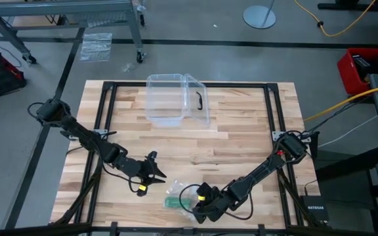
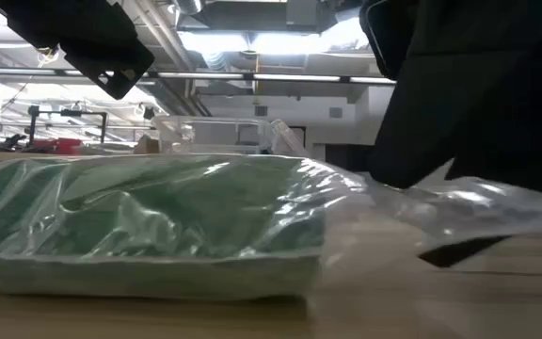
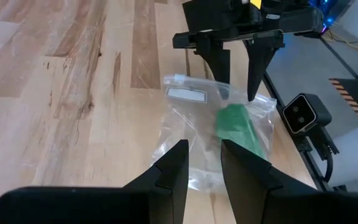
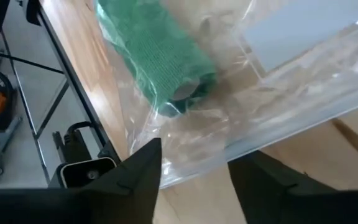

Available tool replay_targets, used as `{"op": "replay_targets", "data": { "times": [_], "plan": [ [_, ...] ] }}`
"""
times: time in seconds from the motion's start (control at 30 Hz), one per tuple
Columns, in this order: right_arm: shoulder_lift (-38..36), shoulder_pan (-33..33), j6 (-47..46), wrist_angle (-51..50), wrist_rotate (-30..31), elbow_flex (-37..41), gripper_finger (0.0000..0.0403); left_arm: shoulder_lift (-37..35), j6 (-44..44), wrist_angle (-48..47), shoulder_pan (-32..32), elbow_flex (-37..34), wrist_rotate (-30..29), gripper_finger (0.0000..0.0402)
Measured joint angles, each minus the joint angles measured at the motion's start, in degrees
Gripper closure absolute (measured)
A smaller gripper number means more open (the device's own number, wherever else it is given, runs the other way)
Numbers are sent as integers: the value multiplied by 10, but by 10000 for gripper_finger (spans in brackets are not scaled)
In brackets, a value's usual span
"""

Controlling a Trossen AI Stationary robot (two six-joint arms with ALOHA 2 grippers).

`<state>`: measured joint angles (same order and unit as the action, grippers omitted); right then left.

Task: Roll bandage
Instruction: Close the transparent zip bag

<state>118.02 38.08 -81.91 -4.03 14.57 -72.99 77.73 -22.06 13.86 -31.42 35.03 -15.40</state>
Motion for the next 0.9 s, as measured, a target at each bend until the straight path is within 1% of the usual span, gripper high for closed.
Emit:
{"op": "replay_targets", "data": {
  "times": [0.13,0.23,0.33,0.37,0.53,0.6,0.73,0.9],
  "plan": [
    [0,0,1,0,0,0,270,0,0,0,-1,0,0,315],
    [0,0,3,0,0,0,319,0,0,0,-1,0,0,315],
    [0,0,26,-5,-1,0,380,0,0,-1,-1,0,0,315],
    [0,0,36,-6,-1,0,390,0,0,0,-1,0,0,315],
    [0,0,79,-12,-5,0,390,0,0,0,-1,0,0,315],
    [0,0,107,-32,-16,0,396,0,0,0,-1,0,0,315],
    [0,0,147,-89,-35,0,394,0,17,1,-1,0,0,315],
    [-3,0,244,-128,-42,-2,398,0,35,3,-1,0,0,315]
  ]
}}
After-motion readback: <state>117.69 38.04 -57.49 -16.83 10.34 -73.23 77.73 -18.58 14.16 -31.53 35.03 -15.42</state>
